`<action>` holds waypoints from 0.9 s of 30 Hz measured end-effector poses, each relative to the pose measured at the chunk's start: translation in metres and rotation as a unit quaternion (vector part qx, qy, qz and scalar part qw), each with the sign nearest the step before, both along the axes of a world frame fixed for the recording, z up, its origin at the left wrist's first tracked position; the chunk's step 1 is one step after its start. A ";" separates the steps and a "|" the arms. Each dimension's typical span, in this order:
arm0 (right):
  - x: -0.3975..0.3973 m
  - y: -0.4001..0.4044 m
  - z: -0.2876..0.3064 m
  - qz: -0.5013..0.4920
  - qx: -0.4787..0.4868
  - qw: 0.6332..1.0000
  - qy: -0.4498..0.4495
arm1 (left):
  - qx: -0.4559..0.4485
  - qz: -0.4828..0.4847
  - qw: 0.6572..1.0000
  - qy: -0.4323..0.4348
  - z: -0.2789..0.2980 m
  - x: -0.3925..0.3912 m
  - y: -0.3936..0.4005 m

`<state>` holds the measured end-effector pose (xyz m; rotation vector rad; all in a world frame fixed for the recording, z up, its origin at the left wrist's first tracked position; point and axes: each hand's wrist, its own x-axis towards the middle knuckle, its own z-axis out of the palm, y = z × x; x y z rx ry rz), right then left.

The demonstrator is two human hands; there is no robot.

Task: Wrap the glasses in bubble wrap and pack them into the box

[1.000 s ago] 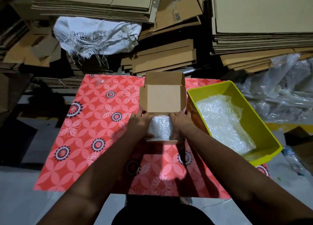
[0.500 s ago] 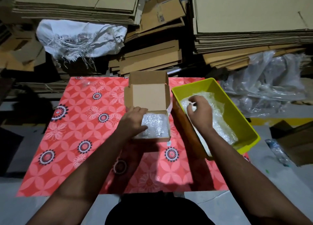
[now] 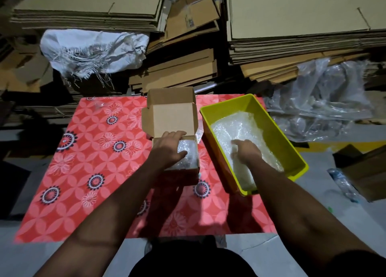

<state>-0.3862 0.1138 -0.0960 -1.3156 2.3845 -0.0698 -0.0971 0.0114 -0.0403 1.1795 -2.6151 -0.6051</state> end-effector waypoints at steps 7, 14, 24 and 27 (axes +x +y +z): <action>0.009 -0.003 0.032 -0.053 -0.161 0.983 0.066 | 0.035 0.024 0.998 0.055 0.005 -0.005 0.004; 0.047 -0.008 0.114 0.096 -0.353 0.923 0.120 | 0.285 0.079 0.926 0.234 0.063 -0.026 0.010; 0.112 -0.004 0.170 0.046 -0.496 0.866 -0.053 | 0.461 0.169 0.819 0.296 0.094 0.006 0.010; 0.124 -0.008 0.164 0.100 -0.459 0.877 -0.099 | 0.416 0.118 0.837 0.335 0.101 0.023 0.011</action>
